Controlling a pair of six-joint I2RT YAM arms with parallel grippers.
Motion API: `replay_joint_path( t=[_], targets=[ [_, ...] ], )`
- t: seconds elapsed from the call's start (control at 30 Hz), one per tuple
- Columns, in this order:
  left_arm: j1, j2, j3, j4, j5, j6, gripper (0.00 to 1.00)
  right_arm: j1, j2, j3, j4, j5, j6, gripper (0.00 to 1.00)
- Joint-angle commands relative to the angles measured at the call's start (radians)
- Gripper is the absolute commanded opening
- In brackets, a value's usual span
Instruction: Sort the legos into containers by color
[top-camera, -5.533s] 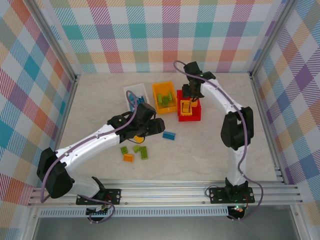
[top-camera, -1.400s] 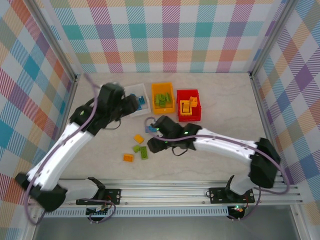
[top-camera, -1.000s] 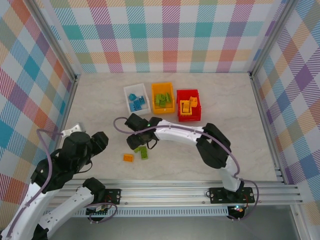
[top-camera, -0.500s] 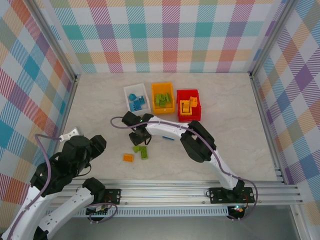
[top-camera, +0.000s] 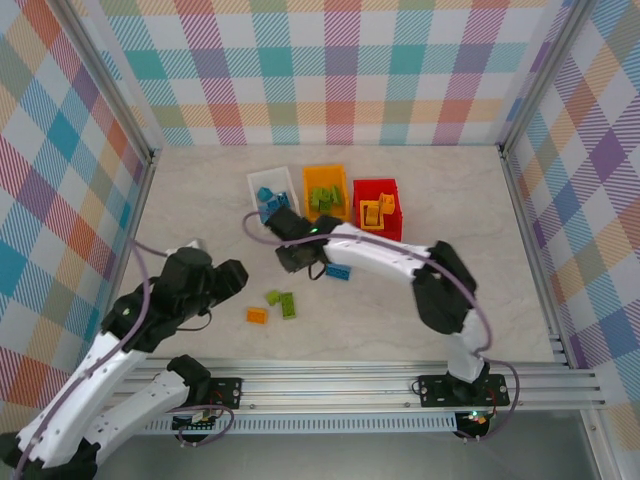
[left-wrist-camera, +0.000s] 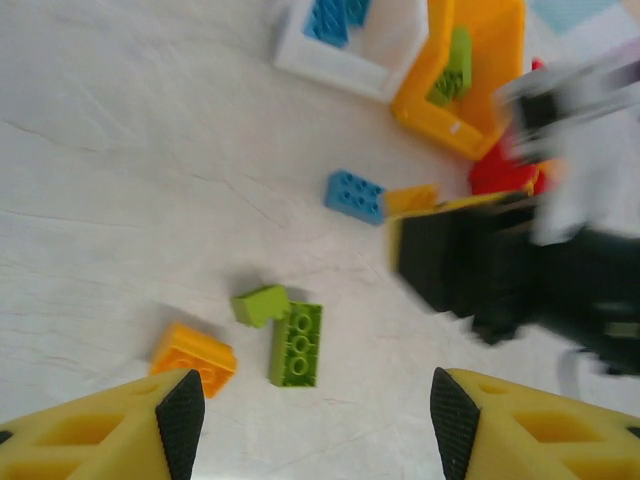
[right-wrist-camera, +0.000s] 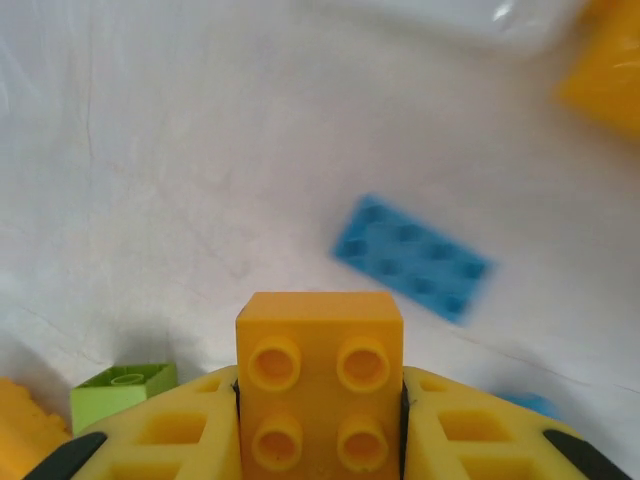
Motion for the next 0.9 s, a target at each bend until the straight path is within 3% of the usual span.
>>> replay_joint_path(
  t=[0.0, 0.13, 0.33, 0.67, 0.87],
  targets=[
    [-0.010, 0.070, -0.018, 0.180, 0.144, 0.026, 0.64, -0.144, -0.124, -0.106, 0.022, 0.055, 0.061, 0.30],
    [-0.054, 0.180, 0.004, 0.275, 0.164, 0.025, 0.64, -0.309, -0.160, -0.175, 0.007, 0.034, 0.076, 0.30],
    [-0.157, 0.300, 0.054, 0.304, 0.110, 0.037, 0.63, -0.454, -0.084, -0.120, -0.007, 0.013, 0.042, 0.31],
    [-0.226, 0.350, 0.052, 0.327, 0.076, 0.030, 0.64, -0.532, 0.184, 0.238, -0.128, -0.051, 0.008, 0.33],
    [-0.261, 0.388, 0.072, 0.308, 0.061, 0.061, 0.64, -0.542, 0.219, 0.320, -0.161, -0.086, 0.017, 0.54]
  ],
)
